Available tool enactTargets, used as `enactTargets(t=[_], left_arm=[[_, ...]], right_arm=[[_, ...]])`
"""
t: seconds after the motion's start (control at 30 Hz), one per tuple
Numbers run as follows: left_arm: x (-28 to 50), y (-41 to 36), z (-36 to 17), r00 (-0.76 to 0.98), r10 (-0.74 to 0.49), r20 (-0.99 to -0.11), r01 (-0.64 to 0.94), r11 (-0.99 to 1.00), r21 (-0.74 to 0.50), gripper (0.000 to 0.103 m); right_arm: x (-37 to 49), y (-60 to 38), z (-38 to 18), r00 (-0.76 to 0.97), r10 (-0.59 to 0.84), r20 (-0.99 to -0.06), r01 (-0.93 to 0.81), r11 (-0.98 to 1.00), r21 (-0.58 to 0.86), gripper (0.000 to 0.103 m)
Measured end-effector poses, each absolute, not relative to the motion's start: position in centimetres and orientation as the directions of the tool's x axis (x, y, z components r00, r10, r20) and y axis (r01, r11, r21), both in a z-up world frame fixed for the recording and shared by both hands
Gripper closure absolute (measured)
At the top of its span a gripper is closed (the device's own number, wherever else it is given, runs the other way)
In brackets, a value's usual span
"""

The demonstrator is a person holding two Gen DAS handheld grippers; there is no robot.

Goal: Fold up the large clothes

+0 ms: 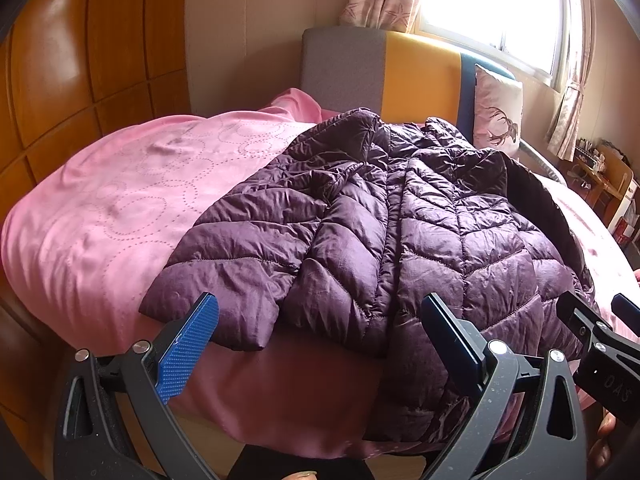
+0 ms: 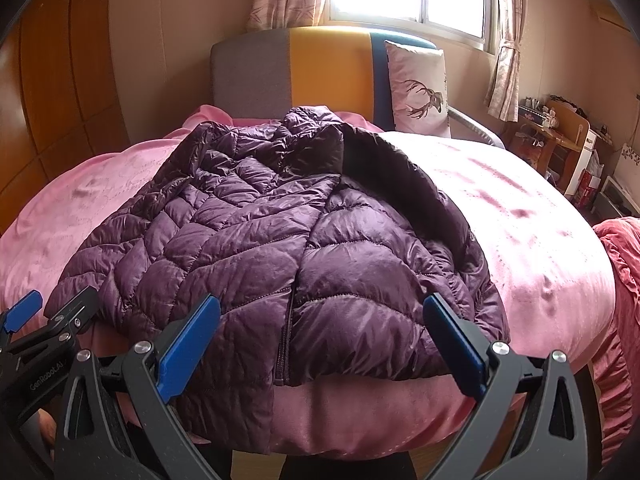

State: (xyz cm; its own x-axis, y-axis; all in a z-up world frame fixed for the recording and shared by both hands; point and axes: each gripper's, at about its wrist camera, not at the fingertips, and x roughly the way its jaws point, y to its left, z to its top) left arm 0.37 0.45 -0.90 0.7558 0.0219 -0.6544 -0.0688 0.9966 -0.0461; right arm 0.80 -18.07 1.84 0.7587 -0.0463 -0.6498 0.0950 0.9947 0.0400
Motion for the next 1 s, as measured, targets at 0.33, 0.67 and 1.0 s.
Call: enactTargets(t=[0.33,0.67,1.0], left_arm=[[0.35,0.45,-0.87,0.756,0.024,-0.654,-0.069,0.997,-0.043,0.003],[0.18,0.34,-0.79,0.759,0.042,-0.65,-0.078,0.997,-0.027,0.003],[0.36,0.45,-0.68,0.757,0.054,-0.651,-0.091,0.996,-0.023,0.003]], right_arm=[[0.77,-17.99,1.75,0.757,-0.045,-0.652,0.094,0.995,0.04,0.002],[0.8,-17.84,1.51,0.754,-0.036,-0.656,0.082,0.996,0.039,0.002],[0.69,-17.44,1.43,0.758,0.002,-0.653,0.04,0.998,0.049,0.002]])
